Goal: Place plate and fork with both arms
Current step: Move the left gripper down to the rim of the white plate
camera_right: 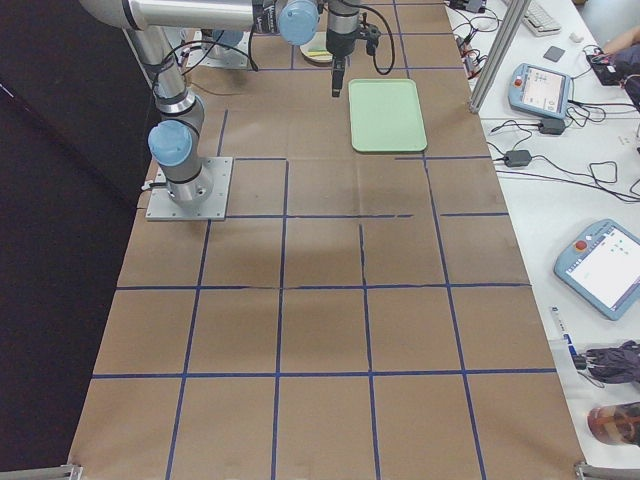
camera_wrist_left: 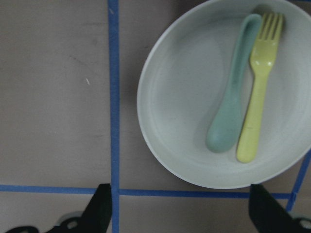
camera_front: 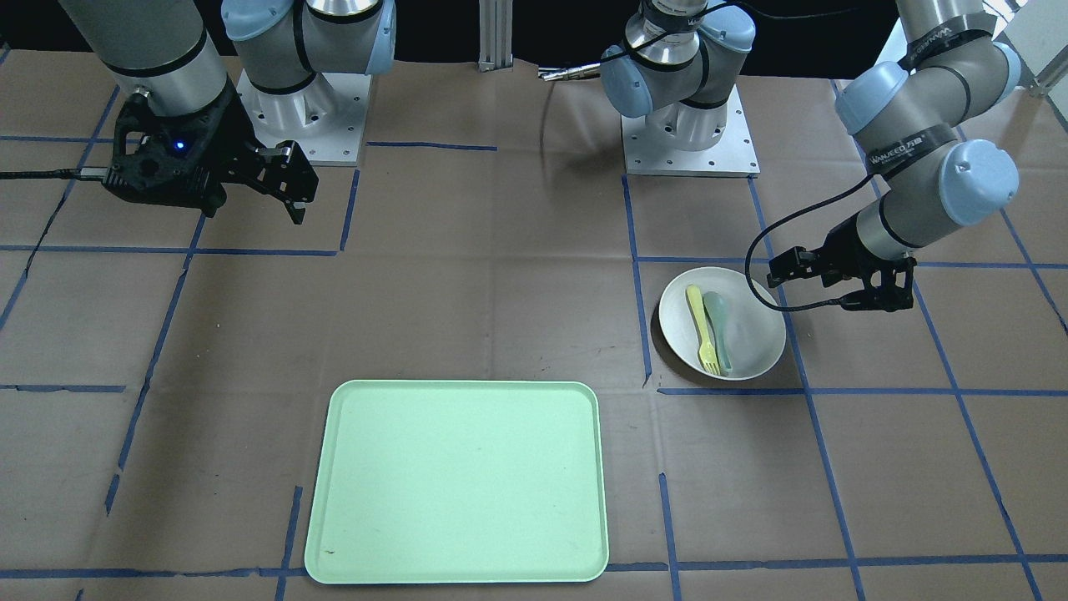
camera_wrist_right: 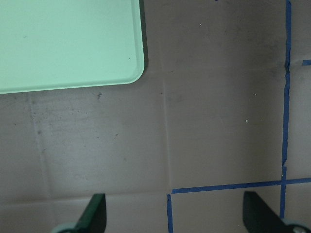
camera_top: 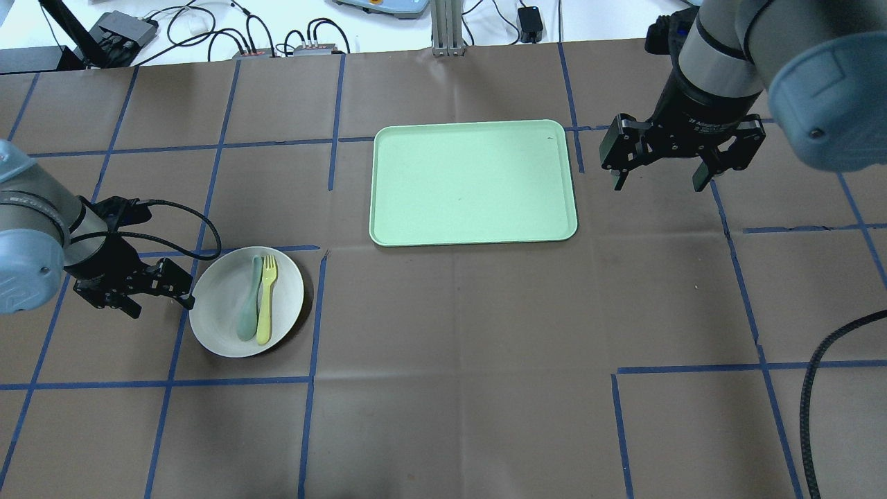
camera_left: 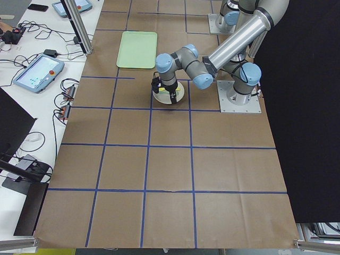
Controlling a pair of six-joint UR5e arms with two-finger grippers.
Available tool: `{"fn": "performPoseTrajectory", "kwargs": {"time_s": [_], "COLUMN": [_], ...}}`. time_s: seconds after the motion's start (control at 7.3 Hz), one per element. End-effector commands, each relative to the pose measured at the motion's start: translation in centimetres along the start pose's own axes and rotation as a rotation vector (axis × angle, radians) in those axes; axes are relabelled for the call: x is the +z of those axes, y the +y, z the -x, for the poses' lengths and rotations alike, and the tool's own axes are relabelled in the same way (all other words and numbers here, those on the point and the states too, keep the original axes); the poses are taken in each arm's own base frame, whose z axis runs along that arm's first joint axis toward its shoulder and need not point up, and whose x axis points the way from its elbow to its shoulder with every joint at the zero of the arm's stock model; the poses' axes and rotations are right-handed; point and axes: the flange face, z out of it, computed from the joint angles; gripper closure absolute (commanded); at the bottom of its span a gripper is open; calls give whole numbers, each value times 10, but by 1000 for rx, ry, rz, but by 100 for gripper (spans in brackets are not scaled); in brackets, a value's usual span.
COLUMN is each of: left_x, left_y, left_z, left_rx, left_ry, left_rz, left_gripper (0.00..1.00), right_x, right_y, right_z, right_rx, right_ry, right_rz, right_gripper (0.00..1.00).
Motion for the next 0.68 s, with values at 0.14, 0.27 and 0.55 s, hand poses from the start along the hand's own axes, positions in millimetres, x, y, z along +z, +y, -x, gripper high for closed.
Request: {"fn": "performPoseTrajectory", "kwargs": {"time_s": [0.14,0.27,0.55], "left_x": [27,34,42], "left_y": [-12,-15,-18], "left_z": [22,19,17], "left_rx": [67,66,67], "left_ry": [61,105,142], "left_rz": [1,-4,-3], "left_gripper": [6,7,21], "right_x": [1,1,1], "right_y": [0,0,0], "right_z": [0,0,0], "right_rx": [0,0,0], "right_ry": [0,0,0], "right_rz": [1,2,2], "right_gripper": [0,0,0]}}
